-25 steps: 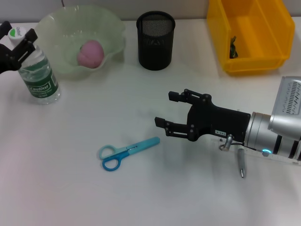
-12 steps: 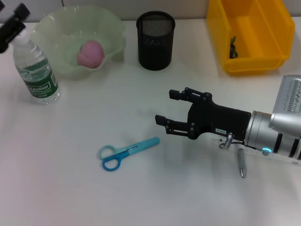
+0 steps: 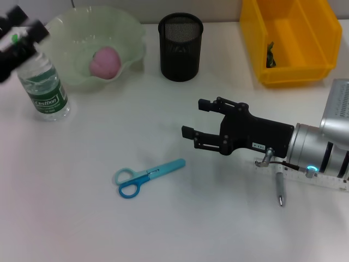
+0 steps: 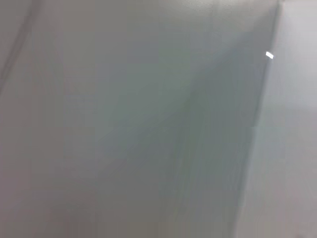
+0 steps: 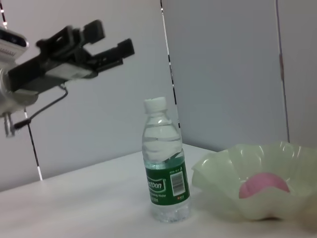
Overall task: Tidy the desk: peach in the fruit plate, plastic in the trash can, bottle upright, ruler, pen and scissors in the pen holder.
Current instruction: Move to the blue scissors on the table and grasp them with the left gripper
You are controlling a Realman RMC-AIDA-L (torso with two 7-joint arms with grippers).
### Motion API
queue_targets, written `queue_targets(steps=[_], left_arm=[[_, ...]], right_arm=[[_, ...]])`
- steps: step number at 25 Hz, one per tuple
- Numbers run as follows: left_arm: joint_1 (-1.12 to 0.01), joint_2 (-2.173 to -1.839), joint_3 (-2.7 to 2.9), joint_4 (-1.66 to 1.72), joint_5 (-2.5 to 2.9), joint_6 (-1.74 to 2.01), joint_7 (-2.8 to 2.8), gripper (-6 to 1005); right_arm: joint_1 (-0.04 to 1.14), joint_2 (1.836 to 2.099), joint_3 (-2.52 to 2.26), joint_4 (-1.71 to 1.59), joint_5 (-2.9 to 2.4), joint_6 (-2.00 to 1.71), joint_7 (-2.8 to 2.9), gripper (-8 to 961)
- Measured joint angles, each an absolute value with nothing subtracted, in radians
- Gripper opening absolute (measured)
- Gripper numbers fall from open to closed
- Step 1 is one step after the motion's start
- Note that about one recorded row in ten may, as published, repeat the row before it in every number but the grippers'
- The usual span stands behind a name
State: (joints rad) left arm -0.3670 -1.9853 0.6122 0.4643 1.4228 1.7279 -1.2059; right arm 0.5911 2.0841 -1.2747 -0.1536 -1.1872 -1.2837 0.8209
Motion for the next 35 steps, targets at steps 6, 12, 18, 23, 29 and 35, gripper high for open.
queue_targets(steps=[6, 12, 18, 23, 29, 35], left_arm=[[-0.380, -1.993, 0.617, 0.516, 1.596, 1.801, -1.206, 801], [-0.415, -2.001, 0.666, 0.530, 1.712, 1.804, -1.206, 801], [-0.441, -2.012, 0.693, 0.531, 1.842, 1.767, -1.195, 801], [-0.451, -2.018, 0.693, 0.532, 1.917, 1.742, -1.183, 800], [-0.485, -2.035, 0.705, 0.540, 1.984, 1.732, -1.197, 800], [-0.542, -2.066, 0.719, 0.629, 2.067, 1.687, -1.325, 800]], right_arm=[[0.577, 2.082, -1.278, -0.179, -1.192, -1.294, 0.869, 794], [0.563, 2.080, -1.284, -0.189, -1.193, -1.313, 0.873, 794], [0.553, 2.077, -1.283, -0.193, -1.194, -1.338, 0.893, 793], [0.550, 2.067, -1.280, -0.229, -1.222, -1.353, 0.953, 793], [0.549, 2.065, -1.281, -0.259, -1.267, -1.352, 0.990, 793], [0.546, 2.060, -1.280, -0.259, -1.305, -1.348, 1.002, 793]])
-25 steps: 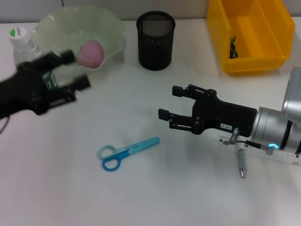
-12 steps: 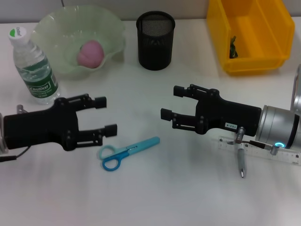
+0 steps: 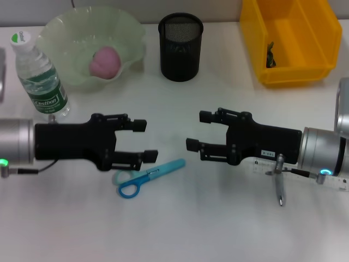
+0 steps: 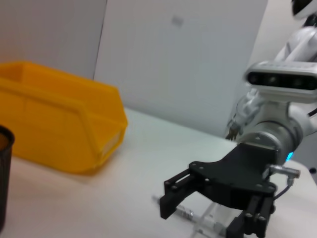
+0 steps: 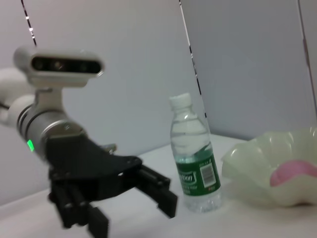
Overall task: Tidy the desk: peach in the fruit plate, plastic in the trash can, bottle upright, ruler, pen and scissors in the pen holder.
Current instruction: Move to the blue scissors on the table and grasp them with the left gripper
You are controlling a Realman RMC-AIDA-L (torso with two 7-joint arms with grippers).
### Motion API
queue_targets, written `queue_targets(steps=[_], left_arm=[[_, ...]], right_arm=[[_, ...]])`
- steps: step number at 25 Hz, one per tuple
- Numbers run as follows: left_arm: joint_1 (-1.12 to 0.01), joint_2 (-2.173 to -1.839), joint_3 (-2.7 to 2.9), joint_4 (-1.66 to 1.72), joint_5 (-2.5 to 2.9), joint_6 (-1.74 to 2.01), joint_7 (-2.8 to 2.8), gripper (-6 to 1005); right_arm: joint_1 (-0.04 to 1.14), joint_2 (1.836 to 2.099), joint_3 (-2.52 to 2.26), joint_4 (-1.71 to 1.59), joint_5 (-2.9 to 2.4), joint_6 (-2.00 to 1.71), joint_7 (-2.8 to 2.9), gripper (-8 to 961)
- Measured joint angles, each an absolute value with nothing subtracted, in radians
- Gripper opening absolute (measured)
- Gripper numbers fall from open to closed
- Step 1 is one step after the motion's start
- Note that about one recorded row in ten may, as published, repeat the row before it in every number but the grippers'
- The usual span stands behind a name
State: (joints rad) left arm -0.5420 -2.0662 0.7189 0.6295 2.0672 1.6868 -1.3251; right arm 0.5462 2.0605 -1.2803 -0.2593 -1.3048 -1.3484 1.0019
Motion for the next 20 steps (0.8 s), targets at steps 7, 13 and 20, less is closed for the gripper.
queue_targets(steps=[7, 13, 20], left_arm=[[-0.607, -2.067, 0.861, 0.756, 2.119, 1.640, -1.527, 800], [-0.646, -2.066, 1.004, 0.890, 2.148, 1.628, -1.682, 800], [-0.731, -2.071, 1.149, 0.982, 2.240, 1.626, -1.858, 801]], right_arm=[[0.519, 2.044, -1.280, -0.279, -1.366, -1.359, 1.002, 793], [0.497, 2.016, -1.270, -0.320, -1.458, -1.402, 1.016, 793], [0.420, 1.986, -1.250, -0.404, -1.473, -1.455, 1.016, 792]])
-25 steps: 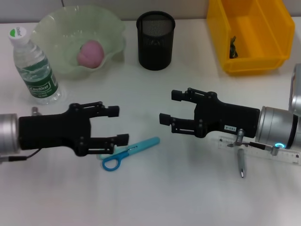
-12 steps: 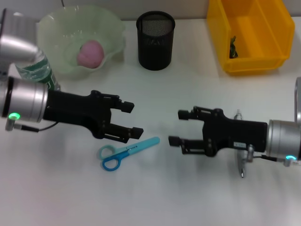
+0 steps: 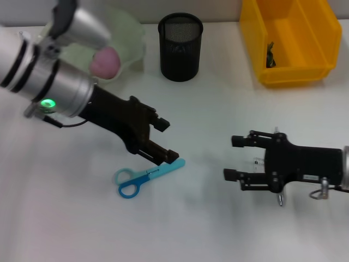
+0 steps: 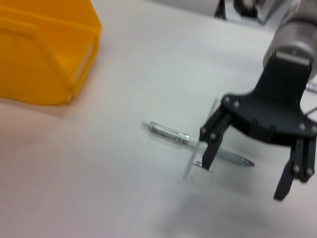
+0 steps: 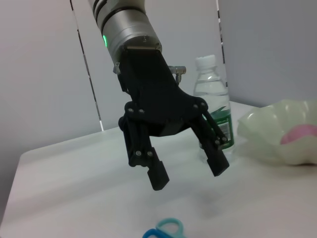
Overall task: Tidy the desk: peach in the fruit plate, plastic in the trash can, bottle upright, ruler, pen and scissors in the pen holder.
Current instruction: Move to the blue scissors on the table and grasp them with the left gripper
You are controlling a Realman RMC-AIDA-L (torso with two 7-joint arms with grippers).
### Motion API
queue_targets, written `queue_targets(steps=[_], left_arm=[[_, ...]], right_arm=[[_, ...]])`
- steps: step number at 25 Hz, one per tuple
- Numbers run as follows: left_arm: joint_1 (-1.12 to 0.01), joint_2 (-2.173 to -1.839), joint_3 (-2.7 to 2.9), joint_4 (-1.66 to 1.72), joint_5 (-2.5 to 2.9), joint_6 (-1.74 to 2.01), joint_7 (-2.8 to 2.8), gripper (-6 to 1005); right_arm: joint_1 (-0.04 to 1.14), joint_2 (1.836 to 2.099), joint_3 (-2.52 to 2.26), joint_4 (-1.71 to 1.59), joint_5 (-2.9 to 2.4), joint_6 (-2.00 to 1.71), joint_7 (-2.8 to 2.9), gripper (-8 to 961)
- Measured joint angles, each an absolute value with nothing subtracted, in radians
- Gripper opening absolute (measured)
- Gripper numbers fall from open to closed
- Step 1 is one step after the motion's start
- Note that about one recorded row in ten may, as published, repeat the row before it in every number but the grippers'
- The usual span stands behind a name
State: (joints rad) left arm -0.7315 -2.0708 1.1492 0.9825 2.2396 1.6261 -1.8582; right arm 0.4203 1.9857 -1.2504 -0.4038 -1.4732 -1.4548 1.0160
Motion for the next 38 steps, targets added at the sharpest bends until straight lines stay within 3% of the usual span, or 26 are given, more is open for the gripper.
queue_targets(steps=[10, 20, 38], left_arm=[[-0.824, -2.075, 1.309, 1.040, 2.284, 1.618, -2.020, 801], [-0.951, -2.080, 1.566, 1.081, 2.422, 1.588, -2.305, 800], [-0.954, -2.080, 1.702, 0.966, 2.460, 1.493, -2.390, 801]], right_arm=[[0.382, 1.970, -0.976, -0.449, -1.693, -1.583, 1.010, 792], [0.372, 1.975, -0.965, -0.462, -1.709, -1.594, 0.993, 792], [0.372, 1.983, -0.965, -0.460, -1.710, -1.594, 0.981, 791]])
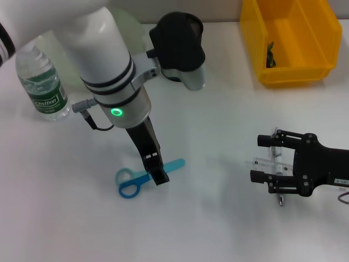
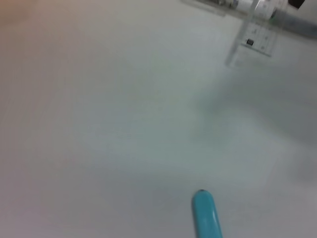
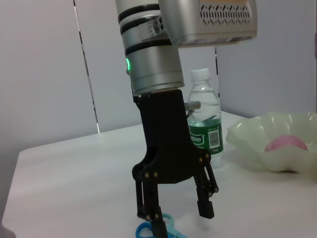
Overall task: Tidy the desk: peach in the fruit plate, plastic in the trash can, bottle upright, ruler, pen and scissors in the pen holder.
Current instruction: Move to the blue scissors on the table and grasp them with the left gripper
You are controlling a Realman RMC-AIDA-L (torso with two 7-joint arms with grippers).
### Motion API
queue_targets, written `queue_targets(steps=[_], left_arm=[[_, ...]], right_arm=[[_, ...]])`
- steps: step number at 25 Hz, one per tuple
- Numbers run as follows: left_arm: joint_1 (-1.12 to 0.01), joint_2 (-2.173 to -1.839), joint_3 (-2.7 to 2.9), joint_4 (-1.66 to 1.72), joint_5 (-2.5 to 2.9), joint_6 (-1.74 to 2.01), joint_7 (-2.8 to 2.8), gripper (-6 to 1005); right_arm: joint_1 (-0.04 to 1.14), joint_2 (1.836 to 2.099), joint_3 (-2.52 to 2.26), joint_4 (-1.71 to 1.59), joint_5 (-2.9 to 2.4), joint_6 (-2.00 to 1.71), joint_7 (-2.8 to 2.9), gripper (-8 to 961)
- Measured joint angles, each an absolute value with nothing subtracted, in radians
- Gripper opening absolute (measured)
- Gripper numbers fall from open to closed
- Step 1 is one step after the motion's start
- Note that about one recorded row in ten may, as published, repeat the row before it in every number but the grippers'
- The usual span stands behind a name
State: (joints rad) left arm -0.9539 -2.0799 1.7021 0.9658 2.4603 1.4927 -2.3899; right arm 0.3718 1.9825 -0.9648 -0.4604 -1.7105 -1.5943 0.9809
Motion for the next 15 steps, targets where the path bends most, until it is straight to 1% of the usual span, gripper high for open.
queue_targets(steps=[14, 15], left_arm=[[-0.943, -2.080, 1.771, 0.952, 2.459, 1.451, -2.390, 782], [-0.936, -2.080, 1.786, 0.949, 2.459, 1.450, -2.388, 612]], right_arm=[[0.371, 1.982, -0.964, -0.457, -1.710, -1.584, 0.977, 792], [0.371, 1.982, -0.964, -0.456, -1.710, -1.584, 0.975, 792]])
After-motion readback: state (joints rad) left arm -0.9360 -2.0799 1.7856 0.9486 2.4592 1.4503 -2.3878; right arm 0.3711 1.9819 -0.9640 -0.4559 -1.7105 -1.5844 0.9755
